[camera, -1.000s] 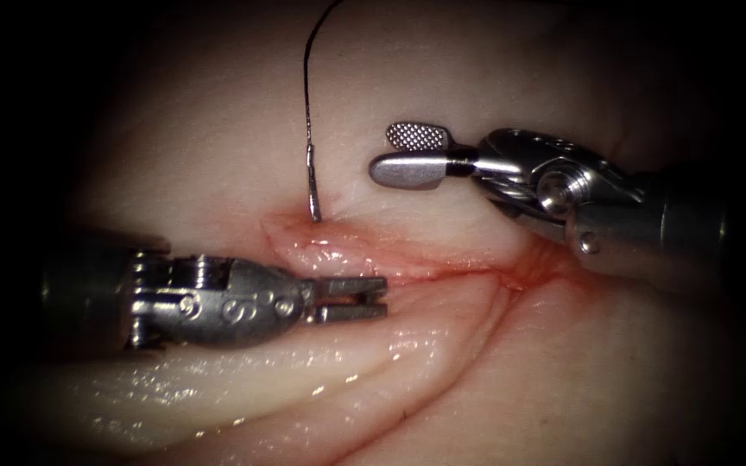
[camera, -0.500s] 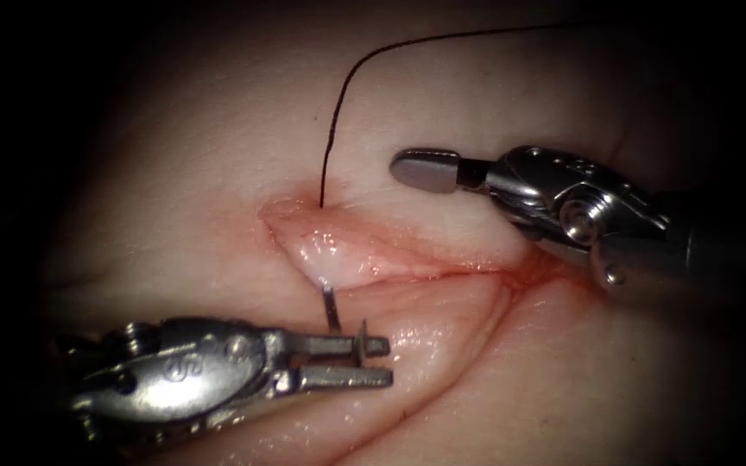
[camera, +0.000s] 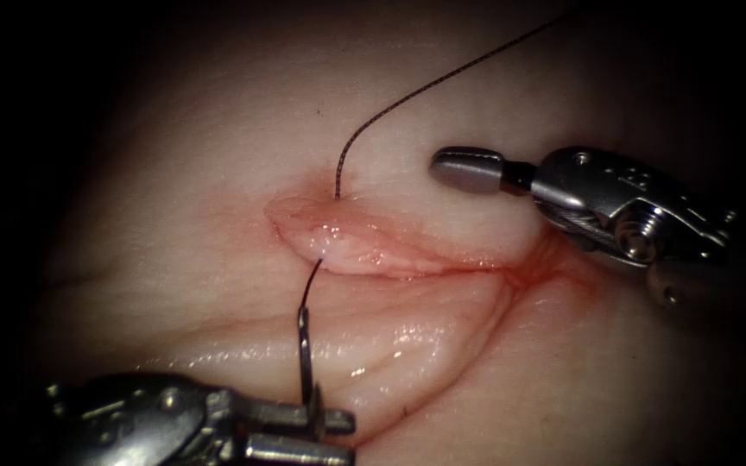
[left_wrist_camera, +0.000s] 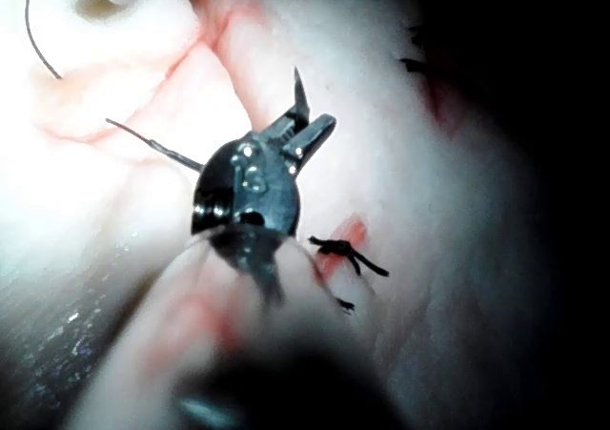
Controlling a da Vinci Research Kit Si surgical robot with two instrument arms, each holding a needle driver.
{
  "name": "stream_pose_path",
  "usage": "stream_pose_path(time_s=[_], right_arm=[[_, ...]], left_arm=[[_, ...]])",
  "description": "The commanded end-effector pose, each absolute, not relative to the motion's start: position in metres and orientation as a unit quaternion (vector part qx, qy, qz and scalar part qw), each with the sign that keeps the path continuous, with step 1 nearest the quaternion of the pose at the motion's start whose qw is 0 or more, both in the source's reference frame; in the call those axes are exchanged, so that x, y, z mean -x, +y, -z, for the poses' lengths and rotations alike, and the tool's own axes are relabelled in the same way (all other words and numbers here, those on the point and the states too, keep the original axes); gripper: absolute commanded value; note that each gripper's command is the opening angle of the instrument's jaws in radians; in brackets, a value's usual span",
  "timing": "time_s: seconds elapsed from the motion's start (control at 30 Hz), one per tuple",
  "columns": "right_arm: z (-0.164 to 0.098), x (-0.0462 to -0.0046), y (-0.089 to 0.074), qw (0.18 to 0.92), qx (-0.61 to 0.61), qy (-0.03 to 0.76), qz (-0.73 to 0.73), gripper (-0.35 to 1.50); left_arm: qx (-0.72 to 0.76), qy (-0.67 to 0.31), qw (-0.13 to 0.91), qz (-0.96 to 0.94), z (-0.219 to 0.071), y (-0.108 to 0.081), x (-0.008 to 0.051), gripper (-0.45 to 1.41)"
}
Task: Wound Closure
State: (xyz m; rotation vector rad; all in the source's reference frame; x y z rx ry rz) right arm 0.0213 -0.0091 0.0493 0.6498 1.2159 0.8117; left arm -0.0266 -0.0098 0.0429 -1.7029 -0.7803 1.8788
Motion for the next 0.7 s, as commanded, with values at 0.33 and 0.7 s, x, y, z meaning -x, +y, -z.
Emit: stream_pose_path(time_s=[0.33,0.7], right_arm=[[-0.0452,-0.0228,-0.011,0.631,-0.403,0.504,-0.431,1.11],[-0.0447,-0.0187,-0.0089,0.589,-0.432,0.496,-0.47,1.11]], left_arm=[[0.625,-0.11,0.132,-0.761,-0.0407,-0.0039,0.0275,-0.45],[0.589,-0.006,0.013,-0.808,-0.0414,-0.0015,0.0301,-0.45]])
